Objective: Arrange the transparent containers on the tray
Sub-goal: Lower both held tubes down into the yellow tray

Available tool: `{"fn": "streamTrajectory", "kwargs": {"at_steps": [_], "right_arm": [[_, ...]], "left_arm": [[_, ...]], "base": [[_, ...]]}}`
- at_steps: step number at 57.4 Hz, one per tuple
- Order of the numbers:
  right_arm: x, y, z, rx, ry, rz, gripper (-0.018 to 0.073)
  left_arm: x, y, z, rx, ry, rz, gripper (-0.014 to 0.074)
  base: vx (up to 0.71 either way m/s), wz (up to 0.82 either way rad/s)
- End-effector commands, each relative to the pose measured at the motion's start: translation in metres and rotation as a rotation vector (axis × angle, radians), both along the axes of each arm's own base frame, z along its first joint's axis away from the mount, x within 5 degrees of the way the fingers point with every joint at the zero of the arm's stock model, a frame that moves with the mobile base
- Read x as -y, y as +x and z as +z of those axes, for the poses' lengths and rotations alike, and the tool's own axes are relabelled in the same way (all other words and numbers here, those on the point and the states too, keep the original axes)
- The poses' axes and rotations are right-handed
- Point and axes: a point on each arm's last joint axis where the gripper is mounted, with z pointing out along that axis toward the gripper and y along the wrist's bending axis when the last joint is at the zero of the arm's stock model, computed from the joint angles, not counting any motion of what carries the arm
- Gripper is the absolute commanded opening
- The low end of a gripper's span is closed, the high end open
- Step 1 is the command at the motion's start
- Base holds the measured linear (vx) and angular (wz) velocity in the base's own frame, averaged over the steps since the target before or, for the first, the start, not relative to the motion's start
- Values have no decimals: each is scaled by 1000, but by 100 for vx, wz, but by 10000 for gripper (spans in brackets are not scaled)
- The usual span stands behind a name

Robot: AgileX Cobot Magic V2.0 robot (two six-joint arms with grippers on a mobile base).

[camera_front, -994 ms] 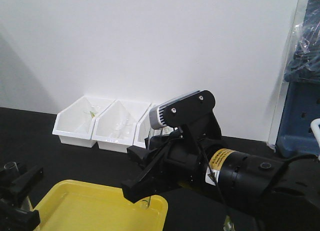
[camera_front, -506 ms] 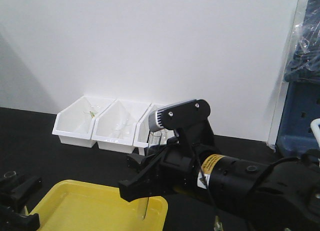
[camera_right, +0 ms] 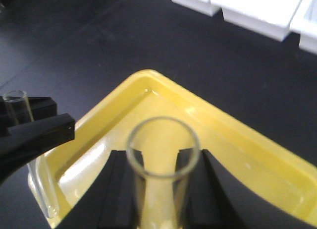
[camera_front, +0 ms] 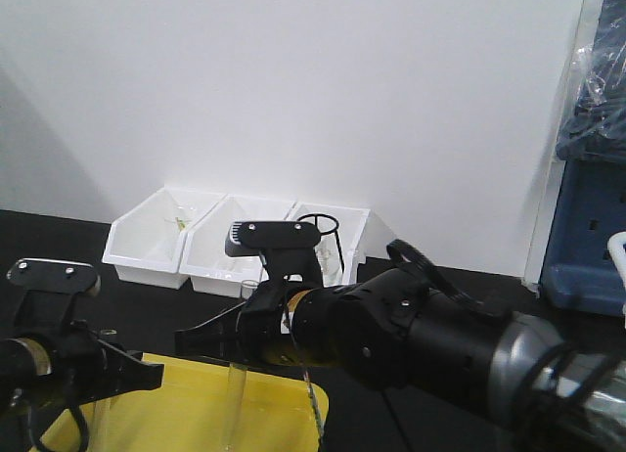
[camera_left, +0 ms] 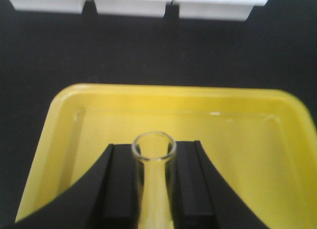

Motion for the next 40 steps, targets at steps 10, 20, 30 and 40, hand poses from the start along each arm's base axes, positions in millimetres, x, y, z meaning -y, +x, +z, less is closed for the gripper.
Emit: {"fn": "streamTrajectory", "kwargs": {"at_steps": [10, 20, 30, 40], "right_arm": [[12, 40, 8, -57, 177, -149, -13], [18, 55, -16, -168, 223, -214, -11], [15, 59, -33, -198, 197, -201, -11], [11, 62, -49, -243, 200, -210, -11]], "left_arm": [[1, 44, -5, -24, 55, 10, 62], [0, 61, -28, -73, 64, 22, 64], [3, 74, -46, -92, 85, 8, 68], [6, 82, -60, -74, 79, -5, 74]], "base": [[0, 0], [0, 0], [0, 0], [0, 0]]}}
